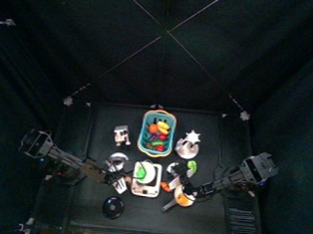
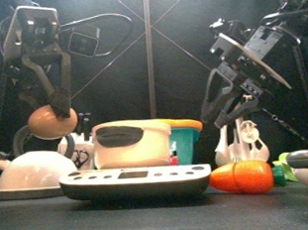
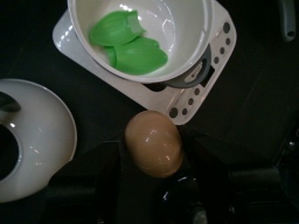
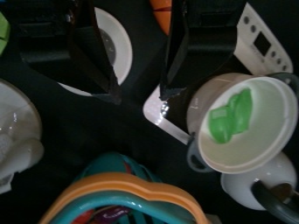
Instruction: Grasp egg with other hand
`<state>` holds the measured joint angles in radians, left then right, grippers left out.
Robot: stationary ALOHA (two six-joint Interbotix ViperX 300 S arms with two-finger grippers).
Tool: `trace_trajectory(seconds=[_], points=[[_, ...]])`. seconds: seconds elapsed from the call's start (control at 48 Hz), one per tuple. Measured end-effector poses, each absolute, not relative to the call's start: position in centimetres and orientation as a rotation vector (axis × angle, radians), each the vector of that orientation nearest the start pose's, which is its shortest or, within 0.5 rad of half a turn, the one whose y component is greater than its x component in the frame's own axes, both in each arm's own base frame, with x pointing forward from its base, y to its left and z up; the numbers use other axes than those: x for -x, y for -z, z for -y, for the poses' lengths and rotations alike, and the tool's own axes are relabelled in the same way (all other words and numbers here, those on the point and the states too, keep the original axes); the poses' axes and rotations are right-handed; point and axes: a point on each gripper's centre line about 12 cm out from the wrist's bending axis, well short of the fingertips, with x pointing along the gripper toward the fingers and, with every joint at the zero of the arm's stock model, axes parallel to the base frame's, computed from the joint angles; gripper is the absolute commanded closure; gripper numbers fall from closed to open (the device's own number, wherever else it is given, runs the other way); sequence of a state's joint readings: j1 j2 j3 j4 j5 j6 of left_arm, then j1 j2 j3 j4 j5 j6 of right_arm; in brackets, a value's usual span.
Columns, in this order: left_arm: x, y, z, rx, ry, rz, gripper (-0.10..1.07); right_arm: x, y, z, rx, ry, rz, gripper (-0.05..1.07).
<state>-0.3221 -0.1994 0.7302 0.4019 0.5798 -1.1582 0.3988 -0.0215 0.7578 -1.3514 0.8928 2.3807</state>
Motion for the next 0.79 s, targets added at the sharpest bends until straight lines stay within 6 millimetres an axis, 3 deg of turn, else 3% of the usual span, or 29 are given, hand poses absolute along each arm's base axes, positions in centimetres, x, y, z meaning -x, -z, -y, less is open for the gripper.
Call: trace_trajectory(seconds=[0.396, 0.792], points=[[-31.8, -19.1, 5.8, 0.174, -0.247, -0.853, 0.24, -34.5, -19.7, -4.4, -0.609, 0.582, -0.42, 0.24], [-32.1, -22.6, 3.3, 0.125, -0.247, -0.706, 0.24, -36.4, -22.1, -2.4, -0.676, 0.496, -0.372, 0.24]])
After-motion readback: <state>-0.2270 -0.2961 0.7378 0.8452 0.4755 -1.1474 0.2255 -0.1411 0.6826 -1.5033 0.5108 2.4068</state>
